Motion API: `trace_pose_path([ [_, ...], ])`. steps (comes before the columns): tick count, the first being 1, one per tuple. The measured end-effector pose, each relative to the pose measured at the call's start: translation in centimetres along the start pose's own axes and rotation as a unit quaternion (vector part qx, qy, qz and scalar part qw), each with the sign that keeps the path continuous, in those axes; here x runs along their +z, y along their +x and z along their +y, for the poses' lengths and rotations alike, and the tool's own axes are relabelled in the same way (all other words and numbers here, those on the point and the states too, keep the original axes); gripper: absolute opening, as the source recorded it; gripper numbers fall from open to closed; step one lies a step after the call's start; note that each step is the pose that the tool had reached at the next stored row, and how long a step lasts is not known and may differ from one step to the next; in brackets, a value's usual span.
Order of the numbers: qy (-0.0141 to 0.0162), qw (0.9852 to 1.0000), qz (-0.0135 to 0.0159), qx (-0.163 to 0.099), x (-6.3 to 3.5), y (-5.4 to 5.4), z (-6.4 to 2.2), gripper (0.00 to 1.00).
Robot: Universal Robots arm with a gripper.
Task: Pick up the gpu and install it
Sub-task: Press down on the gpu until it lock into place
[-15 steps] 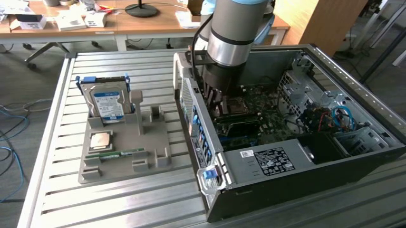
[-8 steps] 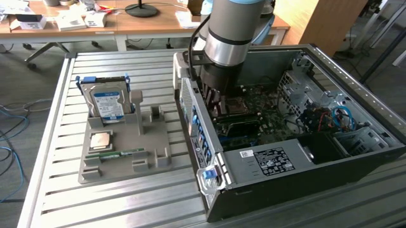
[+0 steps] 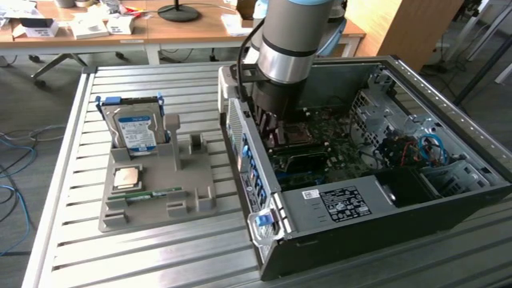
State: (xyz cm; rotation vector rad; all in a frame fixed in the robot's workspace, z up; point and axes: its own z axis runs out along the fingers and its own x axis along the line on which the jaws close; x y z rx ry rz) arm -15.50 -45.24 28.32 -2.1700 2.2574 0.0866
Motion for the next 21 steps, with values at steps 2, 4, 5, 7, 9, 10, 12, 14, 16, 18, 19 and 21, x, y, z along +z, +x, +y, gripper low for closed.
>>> trace_pose_path([
  [2, 0.0000, 1.0000, 0.0000, 0.000, 0.00, 0.0, 0.01, 0.11],
  [4, -0.0001, 1.0000, 0.0000, 0.000, 0.00, 0.0, 0.00, 0.11],
  [5, -0.0001, 1.0000, 0.0000, 0.000, 0.00, 0.0, -0.05, 0.11],
  [7, -0.0004, 1.0000, -0.0001, 0.000, -0.01, 0.0, -0.22, 0.11],
  [9, -0.0002, 1.0000, -0.0001, 0.000, -0.02, 0.0, -0.45, 0.11],
  [10, 0.0000, 1.0000, -0.0003, 0.000, -0.01, 0.0, -0.60, 0.11],
  [12, -0.0002, 1.0000, -0.0001, 0.000, -0.03, 0.0, -0.90, 0.11],
  [14, -0.0001, 1.0000, -0.0001, 0.000, -0.04, -0.1, -1.23, 0.11],
  [16, -0.0001, 1.0000, -0.0001, 0.000, -0.05, -0.1, -1.58, 0.11],
  [18, -0.0002, 1.0000, 0.0000, 0.000, -0.08, -0.1, -1.79, 0.11],
  [19, -0.0002, 1.0000, 0.0000, 0.000, -0.13, -0.1, -1.86, 0.11],
  [21, -0.0002, 1.0000, -0.0001, 0.000, -0.21, -0.1, -2.02, 0.11],
])
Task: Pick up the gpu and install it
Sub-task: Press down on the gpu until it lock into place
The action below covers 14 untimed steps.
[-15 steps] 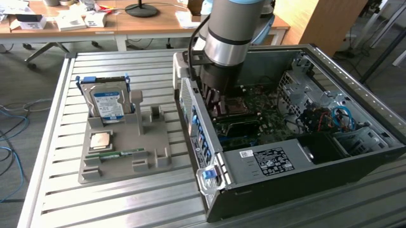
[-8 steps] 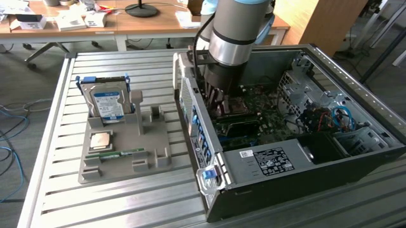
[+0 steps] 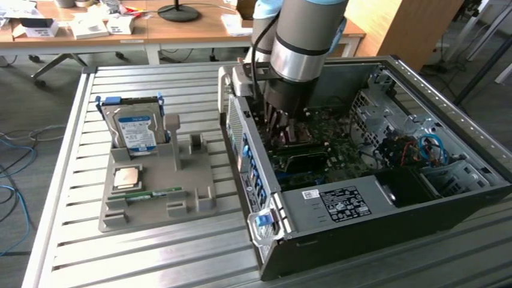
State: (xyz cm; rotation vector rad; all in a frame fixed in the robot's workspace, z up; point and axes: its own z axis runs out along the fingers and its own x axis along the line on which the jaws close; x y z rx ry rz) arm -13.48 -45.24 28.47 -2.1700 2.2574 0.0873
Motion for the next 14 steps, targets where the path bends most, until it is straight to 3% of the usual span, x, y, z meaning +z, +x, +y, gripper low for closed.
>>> trace_pose_path([
  [14, -0.0010, 0.9998, 0.0001, -0.021, -0.28, -0.05, -1.07, 0.11],
])
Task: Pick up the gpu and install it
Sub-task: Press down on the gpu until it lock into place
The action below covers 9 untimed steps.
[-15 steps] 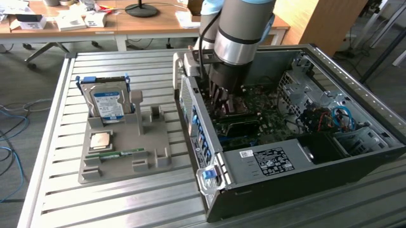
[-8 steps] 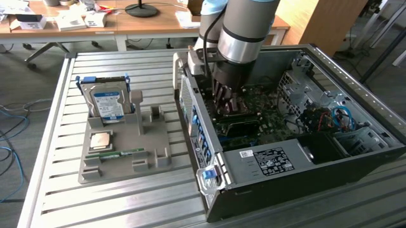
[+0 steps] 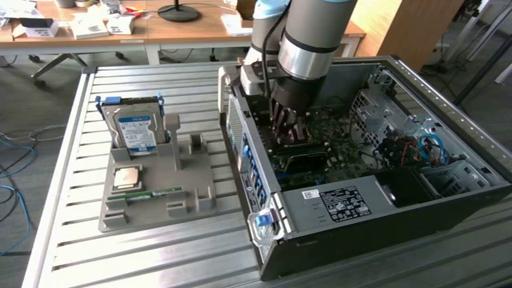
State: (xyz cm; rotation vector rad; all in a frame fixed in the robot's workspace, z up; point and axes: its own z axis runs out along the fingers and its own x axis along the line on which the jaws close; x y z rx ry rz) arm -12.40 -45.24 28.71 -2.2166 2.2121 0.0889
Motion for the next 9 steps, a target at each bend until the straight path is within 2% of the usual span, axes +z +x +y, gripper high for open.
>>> trace_pose_path([
  [4, 0.0009, 1.0000, 0.0001, 0.000, 0.00, -0.01, 0.03, 0.11],
  [6, 0.0054, 1.0000, 0.0002, -0.001, -0.01, 0.00, 0.04, 0.11],
  [9, 0.0144, 0.9999, 0.0002, -0.004, 0.00, 0.00, 0.04, 0.11],
])
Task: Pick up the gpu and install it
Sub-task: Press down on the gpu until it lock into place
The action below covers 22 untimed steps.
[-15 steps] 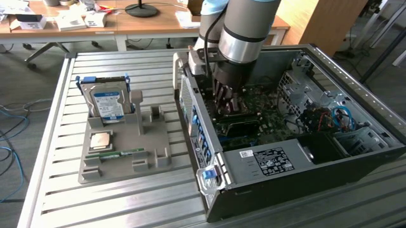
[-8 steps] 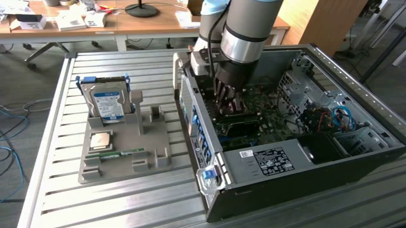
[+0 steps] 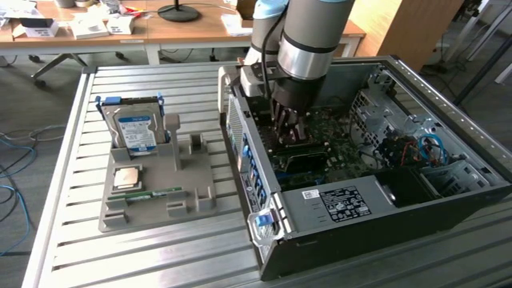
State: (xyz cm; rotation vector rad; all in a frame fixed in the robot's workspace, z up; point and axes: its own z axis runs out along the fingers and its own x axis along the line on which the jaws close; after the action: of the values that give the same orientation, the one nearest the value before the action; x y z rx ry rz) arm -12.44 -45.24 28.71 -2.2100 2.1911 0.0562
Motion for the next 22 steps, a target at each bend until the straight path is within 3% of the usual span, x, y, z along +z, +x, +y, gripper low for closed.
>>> trace_pose_path([
  [3, 0.0044, 1.0000, -0.0001, -0.002, 0.01, 0.0, -0.05, 0.11],
  [22, 0.0045, 0.9999, 0.0001, -0.013, -0.02, 0.1, -3.03, 0.11],
])
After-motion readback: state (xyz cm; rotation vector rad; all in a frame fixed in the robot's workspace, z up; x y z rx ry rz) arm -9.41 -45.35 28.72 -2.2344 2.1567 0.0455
